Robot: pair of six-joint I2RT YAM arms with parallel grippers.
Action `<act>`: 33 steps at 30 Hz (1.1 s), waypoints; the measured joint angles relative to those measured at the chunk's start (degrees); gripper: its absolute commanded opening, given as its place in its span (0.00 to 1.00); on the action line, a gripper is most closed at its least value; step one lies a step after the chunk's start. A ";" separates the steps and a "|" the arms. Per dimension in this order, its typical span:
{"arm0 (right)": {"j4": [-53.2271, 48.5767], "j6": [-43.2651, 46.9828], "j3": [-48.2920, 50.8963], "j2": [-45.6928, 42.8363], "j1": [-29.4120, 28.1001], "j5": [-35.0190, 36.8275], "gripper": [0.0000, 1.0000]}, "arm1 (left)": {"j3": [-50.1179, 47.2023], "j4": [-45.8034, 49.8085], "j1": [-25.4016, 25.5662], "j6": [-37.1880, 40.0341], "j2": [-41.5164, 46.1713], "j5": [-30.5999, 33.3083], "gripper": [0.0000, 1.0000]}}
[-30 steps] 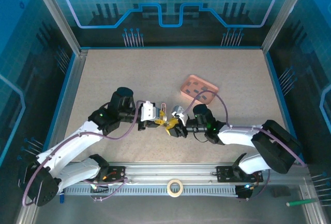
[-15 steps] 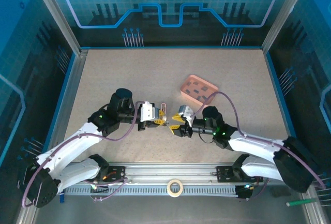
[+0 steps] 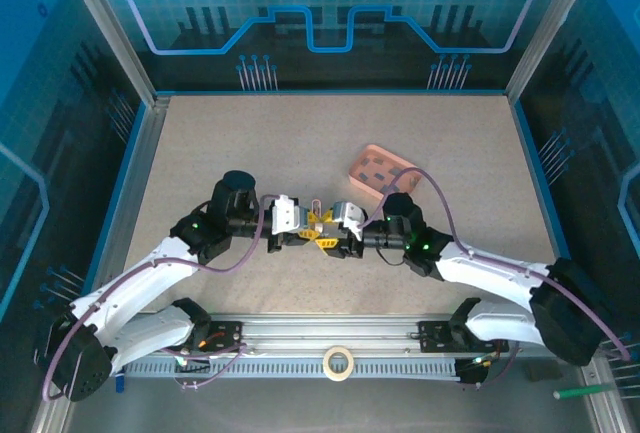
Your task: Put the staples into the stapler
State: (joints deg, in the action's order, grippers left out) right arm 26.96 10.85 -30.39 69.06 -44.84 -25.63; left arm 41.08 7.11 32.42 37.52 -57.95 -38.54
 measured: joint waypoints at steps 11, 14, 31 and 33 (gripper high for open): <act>3.04 0.07 -1.01 4.63 -0.15 -4.02 0.21 | -0.04 -0.13 -0.07 -0.63 -0.07 -1.18 0.18; 3.06 0.22 -1.01 4.57 -0.11 -4.00 0.18 | -0.09 -0.20 -0.28 -1.53 -0.07 -1.18 0.35; -23.08 -29.49 -8.39 4.28 -0.02 27.10 0.20 | -5.35 -15.82 -0.63 -13.77 0.90 24.30 0.89; -27.34 -34.69 -11.45 7.41 0.00 30.75 0.20 | -5.33 -16.50 -1.51 -15.89 0.44 27.80 0.89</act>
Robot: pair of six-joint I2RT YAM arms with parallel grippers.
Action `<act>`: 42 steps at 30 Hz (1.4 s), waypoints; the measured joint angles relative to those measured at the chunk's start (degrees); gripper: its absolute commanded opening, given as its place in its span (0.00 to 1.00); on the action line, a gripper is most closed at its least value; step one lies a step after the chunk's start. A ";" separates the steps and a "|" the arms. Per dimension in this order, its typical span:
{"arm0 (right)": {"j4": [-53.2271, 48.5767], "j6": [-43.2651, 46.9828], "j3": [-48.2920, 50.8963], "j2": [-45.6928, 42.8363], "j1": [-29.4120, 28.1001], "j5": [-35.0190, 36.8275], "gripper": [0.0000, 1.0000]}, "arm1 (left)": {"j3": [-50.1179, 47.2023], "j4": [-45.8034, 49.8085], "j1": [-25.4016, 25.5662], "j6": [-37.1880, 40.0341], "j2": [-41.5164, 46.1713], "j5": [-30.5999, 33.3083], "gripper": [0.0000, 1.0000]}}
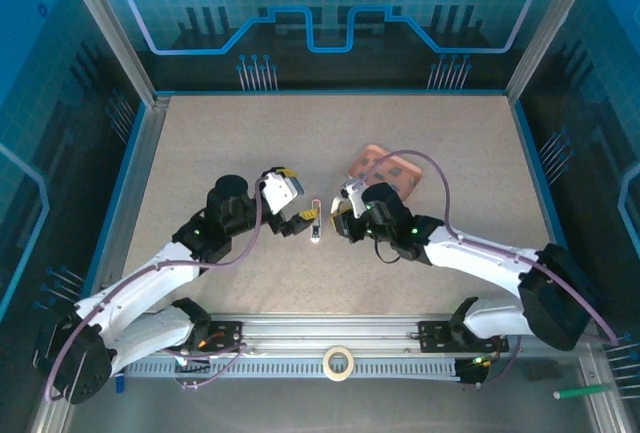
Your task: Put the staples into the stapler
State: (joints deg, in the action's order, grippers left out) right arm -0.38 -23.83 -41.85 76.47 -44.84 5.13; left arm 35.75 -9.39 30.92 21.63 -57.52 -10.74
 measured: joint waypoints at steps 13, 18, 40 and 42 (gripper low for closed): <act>-16.17 -21.75 -15.50 20.37 0.63 8.81 0.21 | 0.63 0.07 -3.06 -8.09 -2.75 8.48 0.90; -17.88 -24.22 -18.08 23.50 0.66 8.79 0.22 | 0.87 0.07 -3.06 -8.26 -2.78 8.66 0.90; -23.32 -26.36 -23.43 27.23 0.63 7.52 0.56 | 0.87 0.07 -3.06 -8.22 -2.75 8.66 0.90; -24.50 -25.97 -23.43 25.55 0.63 7.78 0.57 | 0.87 0.07 -3.06 -8.22 -2.75 8.68 0.90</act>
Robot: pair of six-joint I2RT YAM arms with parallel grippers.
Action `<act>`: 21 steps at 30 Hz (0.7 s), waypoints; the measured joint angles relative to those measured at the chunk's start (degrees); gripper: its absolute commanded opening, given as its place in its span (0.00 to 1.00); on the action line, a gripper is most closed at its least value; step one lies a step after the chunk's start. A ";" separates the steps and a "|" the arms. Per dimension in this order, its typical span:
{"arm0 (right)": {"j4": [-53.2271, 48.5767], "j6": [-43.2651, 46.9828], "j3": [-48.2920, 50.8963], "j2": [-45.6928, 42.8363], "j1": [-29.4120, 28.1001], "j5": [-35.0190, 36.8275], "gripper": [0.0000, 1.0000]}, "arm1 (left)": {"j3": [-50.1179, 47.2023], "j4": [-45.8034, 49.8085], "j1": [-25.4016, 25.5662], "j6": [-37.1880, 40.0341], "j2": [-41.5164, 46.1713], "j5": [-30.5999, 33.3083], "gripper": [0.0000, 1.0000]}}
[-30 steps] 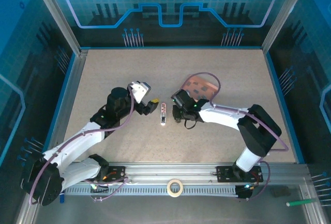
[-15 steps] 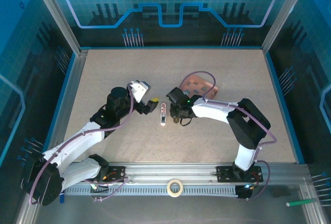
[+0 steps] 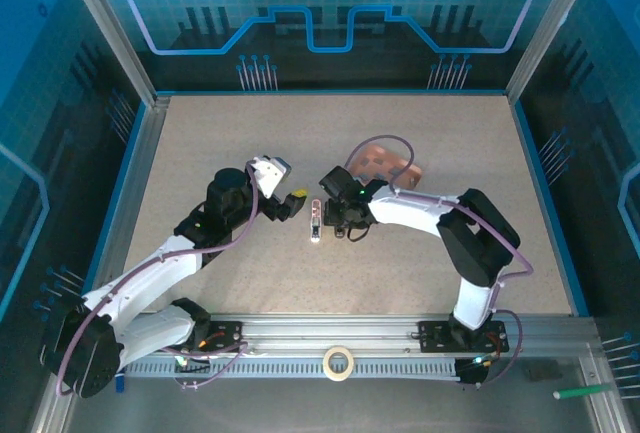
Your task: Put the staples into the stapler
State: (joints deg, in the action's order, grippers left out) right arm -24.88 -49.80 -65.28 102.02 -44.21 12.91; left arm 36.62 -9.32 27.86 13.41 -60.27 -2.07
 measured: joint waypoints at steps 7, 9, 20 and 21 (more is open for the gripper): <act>-4.20 4.44 0.02 -11.28 2.99 1.66 0.55 | 0.00 0.02 0.00 -0.09 0.00 0.39 0.90; -4.50 6.36 0.02 -13.00 6.14 1.62 0.53 | 0.00 0.02 0.00 -0.48 -0.02 0.39 0.90; -5.79 16.96 -4.61 -4.85 24.48 -3.80 0.45 | 0.02 0.02 0.00 -1.49 0.00 0.37 0.90; -5.77 17.75 -5.60 -3.02 25.18 -4.42 0.44 | 0.02 0.02 0.00 -1.49 0.00 0.39 0.90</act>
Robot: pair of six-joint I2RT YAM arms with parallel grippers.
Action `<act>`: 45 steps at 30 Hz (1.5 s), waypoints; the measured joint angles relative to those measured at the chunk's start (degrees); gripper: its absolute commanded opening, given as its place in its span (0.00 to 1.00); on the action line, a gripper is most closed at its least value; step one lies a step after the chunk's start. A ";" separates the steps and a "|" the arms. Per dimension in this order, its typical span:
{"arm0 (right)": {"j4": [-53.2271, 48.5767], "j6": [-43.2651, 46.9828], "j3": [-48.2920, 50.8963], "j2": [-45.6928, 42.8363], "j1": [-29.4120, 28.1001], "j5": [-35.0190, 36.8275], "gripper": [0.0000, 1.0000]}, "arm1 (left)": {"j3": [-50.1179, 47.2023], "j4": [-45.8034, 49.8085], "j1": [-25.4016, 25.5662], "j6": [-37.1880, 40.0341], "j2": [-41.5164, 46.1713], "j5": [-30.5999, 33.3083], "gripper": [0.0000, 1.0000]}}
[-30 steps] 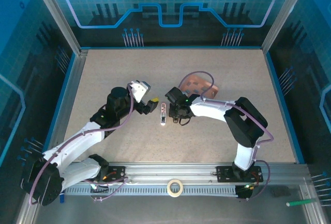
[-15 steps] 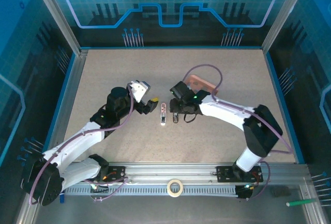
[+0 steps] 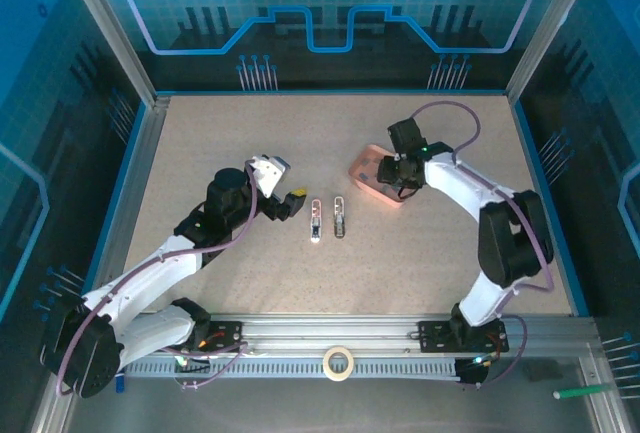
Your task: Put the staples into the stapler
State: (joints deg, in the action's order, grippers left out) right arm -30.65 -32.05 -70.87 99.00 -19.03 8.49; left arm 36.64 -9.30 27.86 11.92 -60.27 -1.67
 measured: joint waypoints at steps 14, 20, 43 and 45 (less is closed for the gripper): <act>-4.22 5.68 -2.99 8.31 1.75 -1.77 0.37 | 0.35 0.44 0.00 0.04 -0.15 -0.04 0.89; -7.34 6.93 -0.48 6.19 1.75 -1.49 0.35 | 0.81 0.63 0.00 0.02 -0.52 -0.07 0.89; -12.37 4.39 9.33 -8.87 -6.08 -5.33 0.47 | 0.81 0.96 0.00 -0.02 -1.57 -1.88 0.88; -12.83 5.22 8.79 -10.97 -6.21 -5.46 0.50 | 0.81 1.01 0.00 -0.02 -1.57 -2.14 0.88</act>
State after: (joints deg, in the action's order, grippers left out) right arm -43.48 -26.83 -62.08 88.03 -25.23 3.03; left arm 37.45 -8.29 27.86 11.90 -61.84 -3.81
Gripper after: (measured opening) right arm 0.471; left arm 0.883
